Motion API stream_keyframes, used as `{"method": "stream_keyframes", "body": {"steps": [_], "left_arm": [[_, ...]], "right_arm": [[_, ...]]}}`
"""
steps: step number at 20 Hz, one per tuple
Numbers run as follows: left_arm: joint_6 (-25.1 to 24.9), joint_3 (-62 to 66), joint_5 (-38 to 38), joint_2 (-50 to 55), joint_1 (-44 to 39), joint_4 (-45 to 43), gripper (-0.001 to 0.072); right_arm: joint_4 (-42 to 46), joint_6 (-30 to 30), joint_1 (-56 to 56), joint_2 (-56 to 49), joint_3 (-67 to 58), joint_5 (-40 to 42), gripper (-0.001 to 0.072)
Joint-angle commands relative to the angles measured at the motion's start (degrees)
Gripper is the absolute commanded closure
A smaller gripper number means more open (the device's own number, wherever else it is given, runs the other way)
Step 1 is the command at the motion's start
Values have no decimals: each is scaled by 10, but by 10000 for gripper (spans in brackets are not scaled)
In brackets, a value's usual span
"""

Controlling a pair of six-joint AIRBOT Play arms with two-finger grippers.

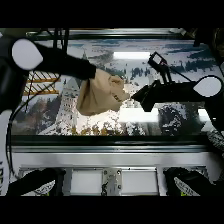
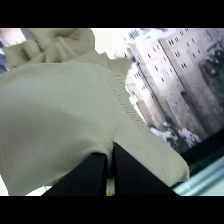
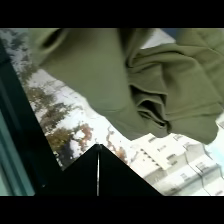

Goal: Fold the clothes and pants, and hang the long-sleeved shirts on hangers.

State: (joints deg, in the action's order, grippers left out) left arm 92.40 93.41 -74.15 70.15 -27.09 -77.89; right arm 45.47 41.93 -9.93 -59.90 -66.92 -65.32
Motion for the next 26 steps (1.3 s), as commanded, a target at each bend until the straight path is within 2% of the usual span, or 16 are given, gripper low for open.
{"method": "stream_keyframes", "body": {"steps": [1,4,5,6,7,8,9,12,15,18,22,26], "left_arm": [[48,-166,-1,-100,-66,-5,695],[99,-309,17,-155,-100,-5,696],[111,-352,24,-169,-107,-4,696],[120,-386,28,-180,-111,0,687],[122,-407,28,-185,-115,3,447],[126,-417,29,-191,-114,8,132],[131,-414,31,-194,-108,12,79],[131,-366,66,-190,-69,-6,77],[127,-301,82,-139,-25,-41,77],[94,-241,83,-39,11,-67,77],[94,-152,83,121,65,-65,77],[95,-77,49,233,108,-59,77]], "right_arm": [[68,116,74,10,0,8,686],[114,198,119,1,4,0,673],[113,198,123,-2,12,-1,495],[113,198,122,-5,22,0,213],[106,198,122,-10,34,-1,75],[101,198,122,-14,46,-1,123],[98,198,122,-17,57,0,138],[98,198,122,-24,87,0,138],[98,198,122,-24,106,0,138],[98,199,122,-24,119,0,138],[98,199,122,-24,135,0,139],[97,199,111,-29,158,0,139]]}}
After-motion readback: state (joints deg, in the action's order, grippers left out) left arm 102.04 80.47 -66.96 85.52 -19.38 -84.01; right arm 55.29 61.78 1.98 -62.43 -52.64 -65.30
